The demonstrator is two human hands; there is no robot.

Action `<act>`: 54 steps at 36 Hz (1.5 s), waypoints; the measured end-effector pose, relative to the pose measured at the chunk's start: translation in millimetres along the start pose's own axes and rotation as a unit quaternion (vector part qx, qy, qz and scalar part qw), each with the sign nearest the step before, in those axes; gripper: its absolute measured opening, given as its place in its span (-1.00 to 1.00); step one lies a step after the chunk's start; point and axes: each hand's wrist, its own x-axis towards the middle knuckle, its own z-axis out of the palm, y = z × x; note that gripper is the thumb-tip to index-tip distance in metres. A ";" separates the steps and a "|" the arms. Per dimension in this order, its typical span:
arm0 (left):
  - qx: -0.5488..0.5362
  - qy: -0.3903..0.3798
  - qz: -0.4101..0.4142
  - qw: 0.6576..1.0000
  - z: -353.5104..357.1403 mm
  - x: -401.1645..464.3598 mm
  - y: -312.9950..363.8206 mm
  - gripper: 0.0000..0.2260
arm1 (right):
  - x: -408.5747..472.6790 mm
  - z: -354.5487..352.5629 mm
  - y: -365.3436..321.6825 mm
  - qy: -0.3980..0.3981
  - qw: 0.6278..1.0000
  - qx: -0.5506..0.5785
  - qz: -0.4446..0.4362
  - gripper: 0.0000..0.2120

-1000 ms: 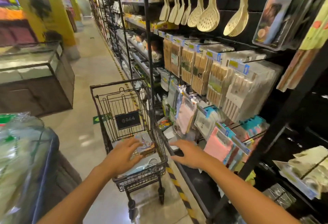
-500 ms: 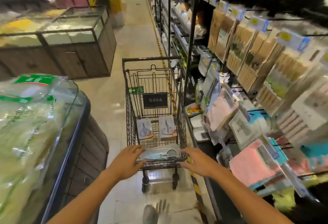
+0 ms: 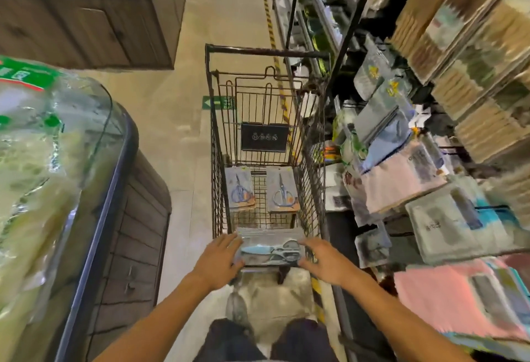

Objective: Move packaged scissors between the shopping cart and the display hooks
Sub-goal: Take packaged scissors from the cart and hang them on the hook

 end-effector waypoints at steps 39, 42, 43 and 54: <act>0.097 -0.013 -0.083 0.992 98.9 105.3 -36.2 -0.29 | 224.8 88.9 90.8 -0.072 0.981 -0.159 -0.089 -0.76; 0.059 0.023 -0.086 0.994 85.7 103.1 -34.2 -0.37 | 218.6 77.5 84.1 -0.083 0.985 -0.131 -0.073 -0.76; 0.048 0.025 -0.093 0.994 80.0 102.5 -33.1 -0.39 | 214.5 71.2 80.6 -0.079 0.988 -0.111 -0.068 -0.76; -0.211 0.044 -0.141 0.966 -3.7 97.1 1.3 -0.44 | 157.4 -3.9 47.6 0.033 0.982 0.183 -0.011 -0.58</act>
